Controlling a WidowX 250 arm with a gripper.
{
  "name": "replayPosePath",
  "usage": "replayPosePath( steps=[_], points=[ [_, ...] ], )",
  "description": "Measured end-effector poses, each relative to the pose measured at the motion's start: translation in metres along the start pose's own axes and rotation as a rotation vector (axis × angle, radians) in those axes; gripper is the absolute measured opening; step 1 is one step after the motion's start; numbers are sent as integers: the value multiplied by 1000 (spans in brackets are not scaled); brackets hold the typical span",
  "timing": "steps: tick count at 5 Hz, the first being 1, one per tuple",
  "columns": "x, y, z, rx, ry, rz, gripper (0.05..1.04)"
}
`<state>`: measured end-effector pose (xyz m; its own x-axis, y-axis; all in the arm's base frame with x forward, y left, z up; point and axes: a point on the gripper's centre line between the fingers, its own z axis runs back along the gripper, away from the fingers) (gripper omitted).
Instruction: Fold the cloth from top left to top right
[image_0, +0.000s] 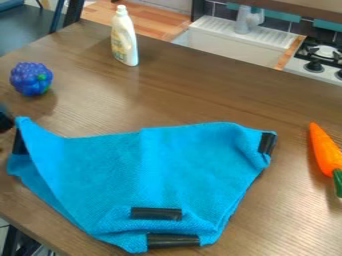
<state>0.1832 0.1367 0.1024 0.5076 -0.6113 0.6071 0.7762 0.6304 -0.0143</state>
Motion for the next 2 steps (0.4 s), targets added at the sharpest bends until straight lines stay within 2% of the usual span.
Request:
replayPosePath(
  steps=[2],
  points=[
    [16, 0, -10, 3, -20, 16, 999]
  ],
)
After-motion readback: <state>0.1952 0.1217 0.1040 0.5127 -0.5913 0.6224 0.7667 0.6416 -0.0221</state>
